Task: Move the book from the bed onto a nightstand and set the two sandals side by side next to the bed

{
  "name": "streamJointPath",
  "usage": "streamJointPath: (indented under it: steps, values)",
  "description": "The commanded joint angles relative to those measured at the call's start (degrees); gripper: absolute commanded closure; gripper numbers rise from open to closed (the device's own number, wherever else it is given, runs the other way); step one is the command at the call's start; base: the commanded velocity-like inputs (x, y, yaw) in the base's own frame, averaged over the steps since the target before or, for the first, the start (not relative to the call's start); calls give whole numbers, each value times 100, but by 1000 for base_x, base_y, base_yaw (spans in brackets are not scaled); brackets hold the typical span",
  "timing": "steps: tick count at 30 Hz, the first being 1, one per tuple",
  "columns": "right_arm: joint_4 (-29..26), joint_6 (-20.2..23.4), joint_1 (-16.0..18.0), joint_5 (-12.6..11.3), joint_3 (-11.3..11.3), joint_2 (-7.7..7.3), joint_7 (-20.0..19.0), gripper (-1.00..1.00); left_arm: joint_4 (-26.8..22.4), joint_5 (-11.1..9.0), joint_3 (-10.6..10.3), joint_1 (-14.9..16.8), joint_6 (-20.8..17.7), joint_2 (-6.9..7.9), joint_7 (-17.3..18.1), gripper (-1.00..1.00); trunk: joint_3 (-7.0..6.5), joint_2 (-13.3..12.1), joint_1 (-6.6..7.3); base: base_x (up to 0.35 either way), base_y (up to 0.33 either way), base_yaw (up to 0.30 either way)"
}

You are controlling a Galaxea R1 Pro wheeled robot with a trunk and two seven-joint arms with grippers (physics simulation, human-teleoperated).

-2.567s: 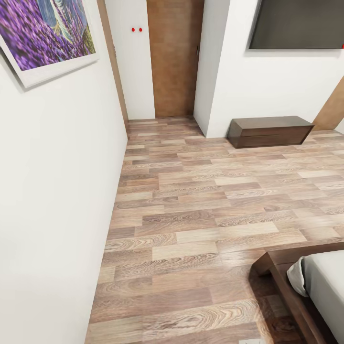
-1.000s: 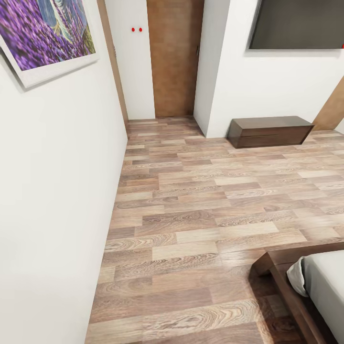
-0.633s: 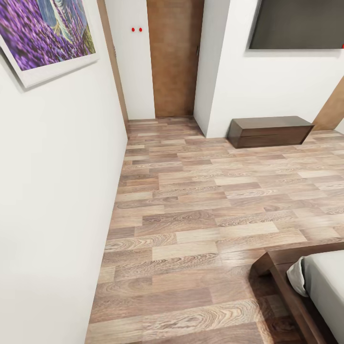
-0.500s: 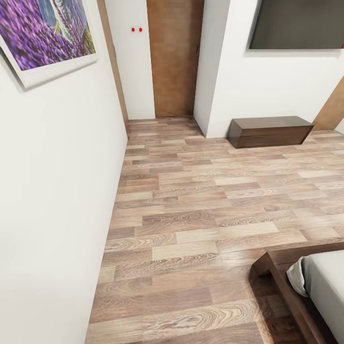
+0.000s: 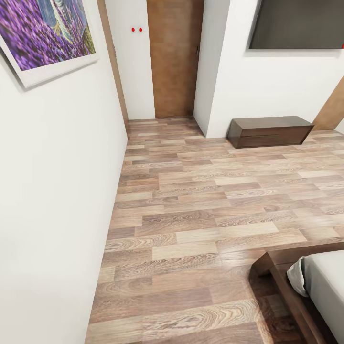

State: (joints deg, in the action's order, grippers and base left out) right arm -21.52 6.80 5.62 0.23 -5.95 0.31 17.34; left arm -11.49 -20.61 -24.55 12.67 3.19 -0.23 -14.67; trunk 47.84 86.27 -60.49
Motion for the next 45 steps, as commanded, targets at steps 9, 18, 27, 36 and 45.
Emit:
streamJointPath:
  steps: [9, 18, 27, 36, 45]
  values:
    - [-4, 51, 1, 3, -50, -2, 42, -100, 6, -51, -52, -1, 24, 44, -27, -100, 4, 2, 0, 0, 0, 0]
    - [-2, 50, 1, -1, -54, 3, 42, -100, 8, -27, -61, -35, 24, 55, -27, -100, 4, 2, 0, 0, 0, 0]
    - [-1, 50, 1, -2, -55, 7, 42, -100, 7, -7, -70, -207, 24, 58, -27, -100, 4, 2, 0, 0, 0, 0]
    - [-1, 53, 1, -4, -55, 14, 42, -100, 7, 6, -80, -297, 24, 58, -26, -100, 4, 2, 0, 0, 0, 0]
    - [20, 57, 1, -18, -44, 13, 46, -100, 8, 18, -98, -385, 21, 53, -27, -100, 4, 2, 0, 0, 0, 0]
